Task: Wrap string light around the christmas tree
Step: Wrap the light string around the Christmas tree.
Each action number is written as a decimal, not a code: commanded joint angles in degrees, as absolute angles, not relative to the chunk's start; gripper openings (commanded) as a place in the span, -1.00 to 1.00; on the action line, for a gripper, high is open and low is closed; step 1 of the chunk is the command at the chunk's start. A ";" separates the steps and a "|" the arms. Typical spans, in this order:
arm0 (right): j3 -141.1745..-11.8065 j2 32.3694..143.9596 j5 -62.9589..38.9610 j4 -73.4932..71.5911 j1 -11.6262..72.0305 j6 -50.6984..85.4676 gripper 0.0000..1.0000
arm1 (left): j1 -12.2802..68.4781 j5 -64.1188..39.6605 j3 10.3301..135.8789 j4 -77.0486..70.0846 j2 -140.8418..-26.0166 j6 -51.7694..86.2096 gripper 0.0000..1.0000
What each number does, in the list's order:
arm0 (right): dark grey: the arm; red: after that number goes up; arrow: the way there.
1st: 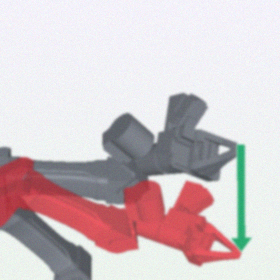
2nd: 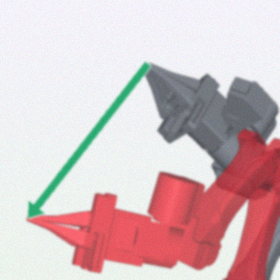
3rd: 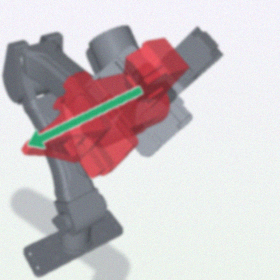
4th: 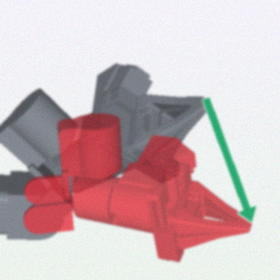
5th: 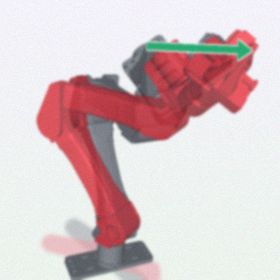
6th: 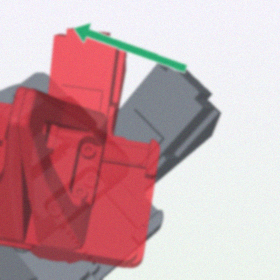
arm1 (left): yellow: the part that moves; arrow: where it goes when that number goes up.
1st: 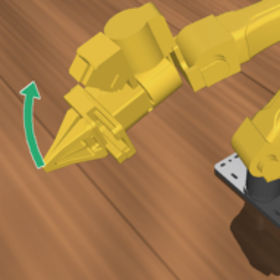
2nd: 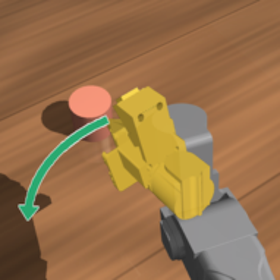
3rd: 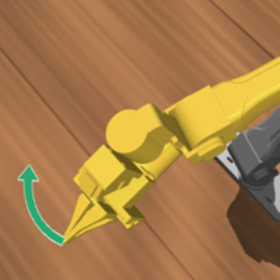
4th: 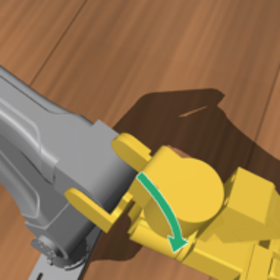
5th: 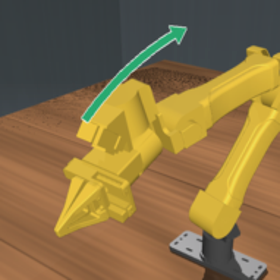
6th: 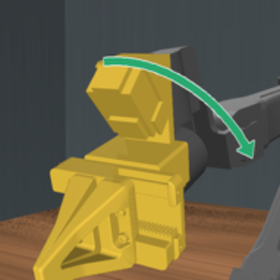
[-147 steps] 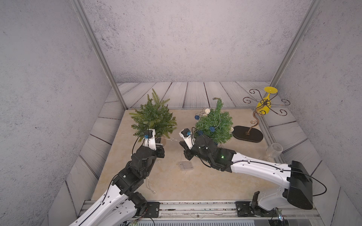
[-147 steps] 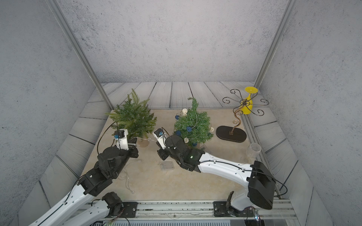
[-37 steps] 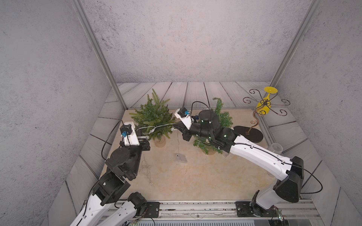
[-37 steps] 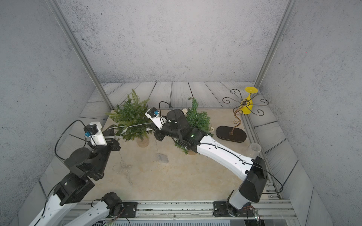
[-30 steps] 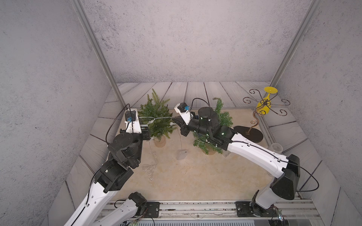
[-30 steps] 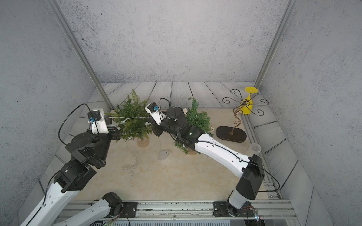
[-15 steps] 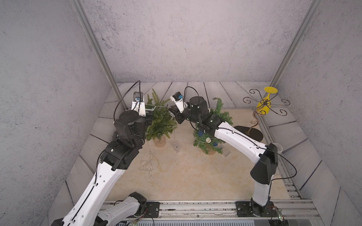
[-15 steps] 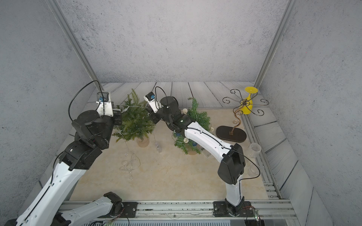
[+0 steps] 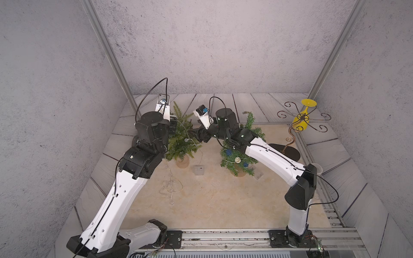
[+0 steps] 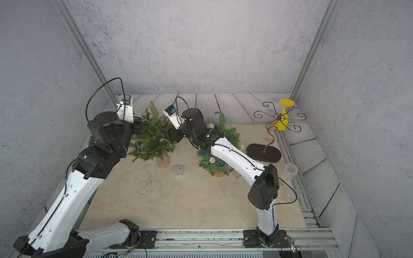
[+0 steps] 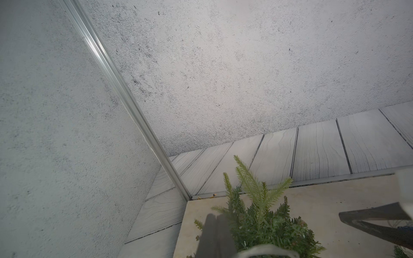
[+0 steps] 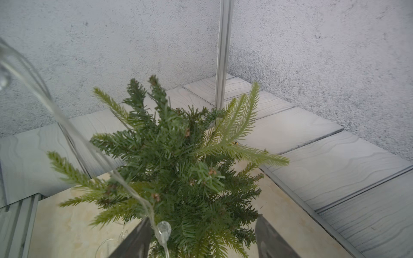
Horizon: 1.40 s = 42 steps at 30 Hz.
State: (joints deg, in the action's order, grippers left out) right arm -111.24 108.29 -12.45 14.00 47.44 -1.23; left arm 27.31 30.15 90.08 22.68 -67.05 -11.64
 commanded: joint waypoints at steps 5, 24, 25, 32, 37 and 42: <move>-115.97 106.06 -17.65 15.59 47.46 -2.99 0.46 | 25.66 27.73 93.11 23.83 -68.82 -11.54 -1.00; -139.03 123.02 -28.84 22.03 47.46 -4.57 0.01 | 23.82 20.01 90.83 23.07 -66.62 -8.54 -1.00; -140.36 123.97 -28.61 22.52 47.46 -4.49 -0.03 | 23.82 19.67 90.77 23.09 -66.55 -8.52 -1.00; -135.74 122.42 -31.29 17.35 47.67 -3.43 -0.06 | 23.50 18.28 89.74 23.03 -66.44 -8.26 -1.00; -128.07 117.14 -28.36 14.44 47.65 -3.82 -0.06 | 22.62 18.99 90.39 23.29 -67.58 -8.13 -1.00; -121.06 111.46 -27.90 13.05 47.71 -4.05 0.22 | 22.41 19.07 91.17 22.94 -67.67 -7.82 -1.00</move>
State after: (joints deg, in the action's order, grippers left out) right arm -122.58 119.52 -28.45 15.77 47.51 -4.36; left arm 22.96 19.18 90.11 23.90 -67.66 -8.54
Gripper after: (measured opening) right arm 0.598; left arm 0.045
